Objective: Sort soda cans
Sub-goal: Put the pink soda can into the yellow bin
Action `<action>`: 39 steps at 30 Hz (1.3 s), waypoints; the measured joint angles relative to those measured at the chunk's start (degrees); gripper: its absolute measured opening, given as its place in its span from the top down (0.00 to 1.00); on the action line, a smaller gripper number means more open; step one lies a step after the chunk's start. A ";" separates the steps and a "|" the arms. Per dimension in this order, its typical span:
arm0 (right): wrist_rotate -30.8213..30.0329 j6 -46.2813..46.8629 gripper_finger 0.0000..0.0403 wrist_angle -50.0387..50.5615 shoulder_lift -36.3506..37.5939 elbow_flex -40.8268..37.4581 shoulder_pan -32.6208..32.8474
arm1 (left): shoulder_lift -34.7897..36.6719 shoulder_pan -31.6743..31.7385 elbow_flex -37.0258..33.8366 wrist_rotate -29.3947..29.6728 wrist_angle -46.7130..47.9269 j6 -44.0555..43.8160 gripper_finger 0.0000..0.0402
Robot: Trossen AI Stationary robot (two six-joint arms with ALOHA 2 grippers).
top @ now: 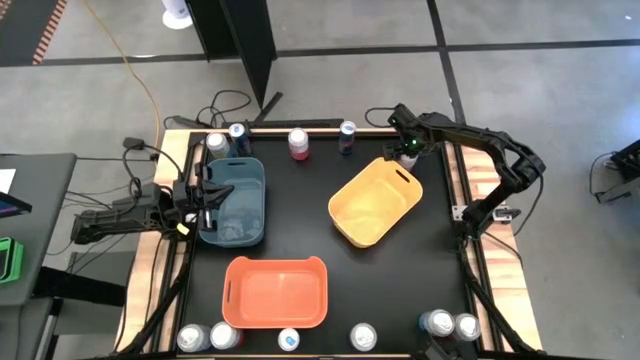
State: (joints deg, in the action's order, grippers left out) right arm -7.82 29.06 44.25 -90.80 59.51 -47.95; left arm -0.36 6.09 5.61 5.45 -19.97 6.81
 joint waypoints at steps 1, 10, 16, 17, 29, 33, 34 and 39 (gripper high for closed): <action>-0.05 0.05 0.25 0.00 0.02 0.00 0.24 | 0.00 0.02 0.00 0.00 0.00 -0.02 0.99; -2.61 -0.46 0.25 2.18 0.02 3.49 1.97 | 0.00 0.02 0.00 0.00 0.00 -0.09 0.99; -3.37 -1.04 0.25 5.13 0.09 8.21 3.33 | 0.00 0.02 0.00 0.00 -0.01 -0.13 0.99; -4.10 -1.21 0.25 5.87 0.09 9.22 3.62 | 0.00 0.01 0.00 0.00 -0.02 -0.13 0.99; -7.80 -5.43 0.25 14.76 0.13 25.59 7.48 | 0.00 0.01 0.00 0.00 -0.02 -0.14 0.99; -7.83 -7.31 0.25 17.64 0.15 31.06 10.32 | 0.00 0.01 0.00 0.00 -0.02 -0.13 0.99; -7.82 -7.91 0.25 18.45 0.16 32.31 11.33 | 0.00 0.02 0.00 0.00 -0.01 -0.15 0.99; -7.82 -10.56 0.25 21.75 0.24 35.97 17.59 | 0.00 0.02 0.00 0.00 -0.02 -0.13 0.99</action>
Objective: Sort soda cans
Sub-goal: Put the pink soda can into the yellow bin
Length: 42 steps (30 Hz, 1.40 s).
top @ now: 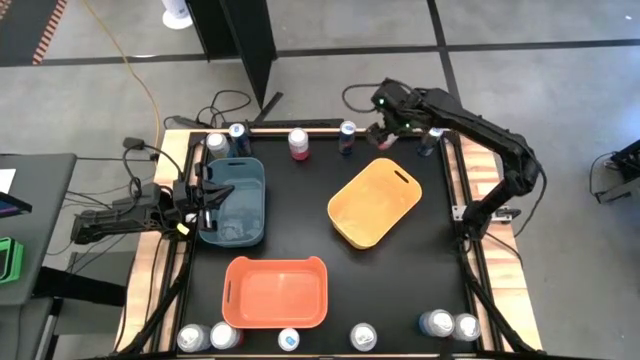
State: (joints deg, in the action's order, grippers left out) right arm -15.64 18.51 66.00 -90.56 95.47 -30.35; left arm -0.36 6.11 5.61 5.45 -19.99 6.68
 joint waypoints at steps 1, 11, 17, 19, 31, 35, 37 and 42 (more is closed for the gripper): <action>-0.01 -0.22 0.25 0.65 0.00 0.05 1.50 | 0.00 0.00 0.00 0.00 0.02 0.00 0.99; -0.71 12.68 0.24 3.59 0.34 -7.63 13.89 | 0.00 0.00 0.00 0.00 0.89 0.00 0.99; -1.20 16.00 0.24 -1.08 0.42 -16.42 14.02 | -0.02 -0.01 0.00 0.00 1.33 0.13 0.99; -1.23 15.98 0.24 -3.56 0.42 -18.53 13.27 | -0.02 0.00 0.00 0.00 1.33 0.11 0.99; -1.22 14.80 0.24 -16.16 0.42 -29.95 10.46 | -0.02 0.00 0.00 0.00 1.31 0.19 0.99; -1.12 15.56 0.24 -19.58 0.35 -32.39 10.87 | -0.02 0.00 0.00 0.00 1.31 0.56 0.99; -0.98 15.84 0.24 -20.88 0.33 -33.43 10.88 | -0.02 0.00 0.00 0.00 1.31 0.57 0.99; -1.26 16.42 0.24 -23.43 0.31 -35.50 10.72 | -0.02 0.00 0.00 0.00 1.29 0.49 0.99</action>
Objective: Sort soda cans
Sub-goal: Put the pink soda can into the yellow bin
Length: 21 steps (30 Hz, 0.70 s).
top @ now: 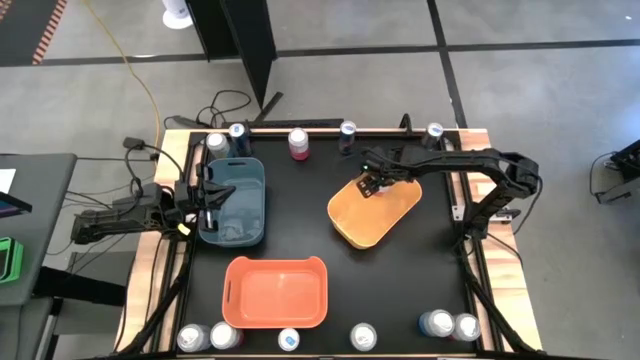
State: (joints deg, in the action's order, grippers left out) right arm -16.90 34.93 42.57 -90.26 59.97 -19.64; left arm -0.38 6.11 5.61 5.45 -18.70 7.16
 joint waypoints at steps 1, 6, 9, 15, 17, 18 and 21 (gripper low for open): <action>-0.11 0.12 0.24 -0.80 0.00 -0.41 0.04 | 0.00 -0.02 0.00 0.00 0.00 0.00 0.99; -0.16 0.73 0.24 -3.02 0.00 -1.54 -0.40 | 0.00 0.00 0.00 -0.02 -0.02 -0.07 0.99; -0.25 0.86 0.24 -2.98 0.09 -2.13 -0.42 | 0.00 0.00 0.00 0.00 -0.02 -0.07 0.99; -0.38 0.70 0.17 -3.67 0.05 -2.19 -0.40 | 0.00 0.00 0.00 0.00 -0.02 -0.07 0.99; -0.40 0.44 0.14 -4.08 0.02 -2.22 -0.40 | 0.00 0.00 0.00 0.00 -0.02 -0.07 0.99; -0.42 0.13 0.12 -4.40 0.02 -2.22 -0.40 | 0.00 0.00 0.00 0.00 -0.02 -0.07 0.99; -0.40 -0.65 0.07 -5.04 0.00 -2.24 -0.32 | 0.00 -0.02 0.00 0.00 -0.02 -0.07 0.99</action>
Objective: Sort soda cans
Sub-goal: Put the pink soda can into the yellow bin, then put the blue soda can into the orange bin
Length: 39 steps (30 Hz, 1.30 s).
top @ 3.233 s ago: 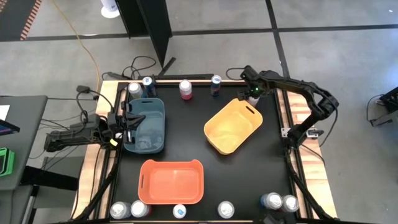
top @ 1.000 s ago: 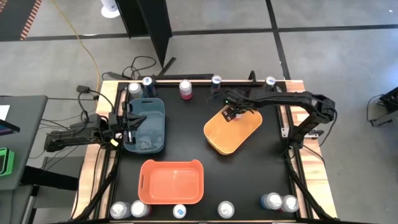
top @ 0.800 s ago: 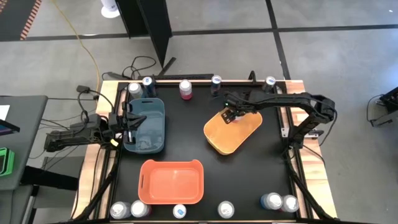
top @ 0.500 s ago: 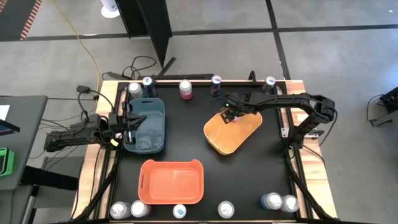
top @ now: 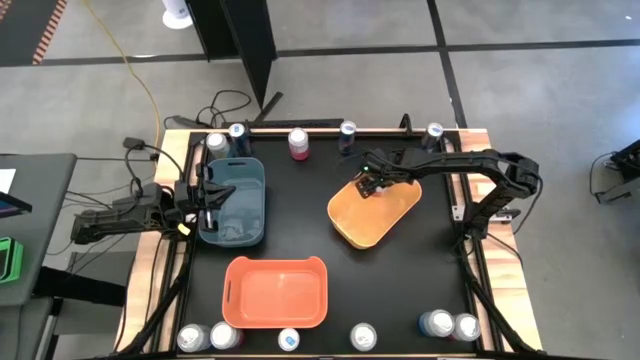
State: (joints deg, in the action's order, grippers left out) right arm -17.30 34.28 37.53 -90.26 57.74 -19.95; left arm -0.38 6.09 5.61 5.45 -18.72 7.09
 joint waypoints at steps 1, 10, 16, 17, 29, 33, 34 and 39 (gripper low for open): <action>0.00 -0.12 0.06 -0.13 0.00 0.00 0.03 | 0.00 0.02 0.00 0.00 0.02 0.00 0.99; 0.00 -1.36 0.02 -0.25 0.87 0.00 0.04 | 0.00 0.02 0.00 0.00 0.01 0.00 0.99; -0.30 -1.99 0.03 -0.07 4.87 0.28 0.03 | 0.00 0.02 0.00 0.00 0.02 0.00 0.99; -0.63 -1.99 0.03 -0.03 5.64 0.28 0.03 | 0.00 0.00 0.00 0.00 0.02 0.00 0.99; -0.74 -4.16 0.03 -0.34 18.03 0.35 0.46 | 0.00 0.02 0.00 0.00 0.03 0.00 0.99; -1.68 -4.09 0.03 0.63 22.40 0.36 -0.58 | 0.00 0.02 0.00 -0.01 0.02 0.00 0.99; -3.14 -3.38 0.03 1.58 23.35 0.39 -1.07 | 0.00 0.02 0.00 -0.01 0.03 0.00 0.99; -8.63 1.77 0.04 11.19 26.34 0.39 -7.57 | 0.00 0.02 0.00 0.00 0.02 -0.02 0.99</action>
State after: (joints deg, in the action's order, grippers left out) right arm -25.93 36.06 48.72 -63.92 58.13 -27.53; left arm -0.38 6.11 5.61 5.45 -18.70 7.07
